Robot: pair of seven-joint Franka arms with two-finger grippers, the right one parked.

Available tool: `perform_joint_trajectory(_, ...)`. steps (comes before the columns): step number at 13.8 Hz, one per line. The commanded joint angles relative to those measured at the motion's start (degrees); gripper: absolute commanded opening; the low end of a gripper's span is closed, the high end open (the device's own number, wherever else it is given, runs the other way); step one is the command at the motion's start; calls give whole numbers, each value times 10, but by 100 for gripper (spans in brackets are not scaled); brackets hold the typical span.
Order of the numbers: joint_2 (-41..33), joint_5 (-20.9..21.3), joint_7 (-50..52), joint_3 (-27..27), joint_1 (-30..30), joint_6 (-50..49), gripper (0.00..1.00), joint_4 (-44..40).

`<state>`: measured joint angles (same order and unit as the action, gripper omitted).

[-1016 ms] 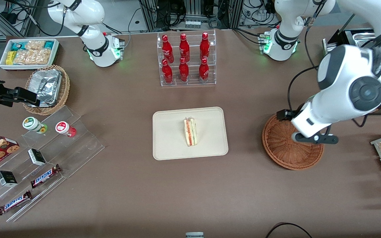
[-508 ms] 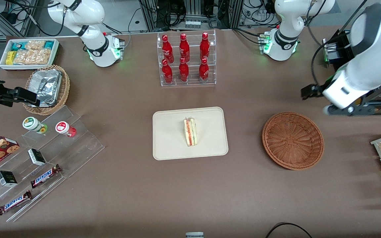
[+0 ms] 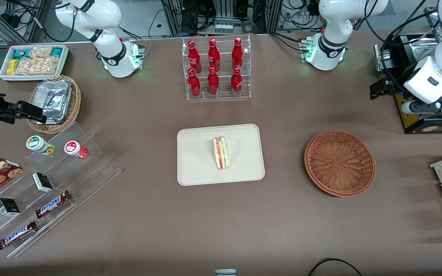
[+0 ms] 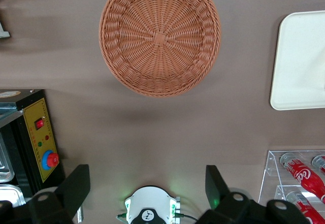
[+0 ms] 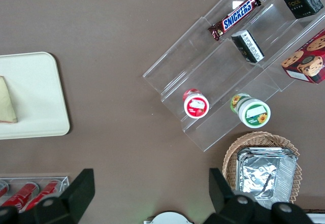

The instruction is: Place sandwich from basket to tray

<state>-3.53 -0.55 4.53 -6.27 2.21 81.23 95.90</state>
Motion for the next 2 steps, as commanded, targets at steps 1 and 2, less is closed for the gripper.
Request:
perform_joint_trajectory(1, -6, -1, -9, 13, 3, -5, 100, -21)
perform_joint_trajectory(2, -3, -1, -9, 14, 3, -5, 100, -27)
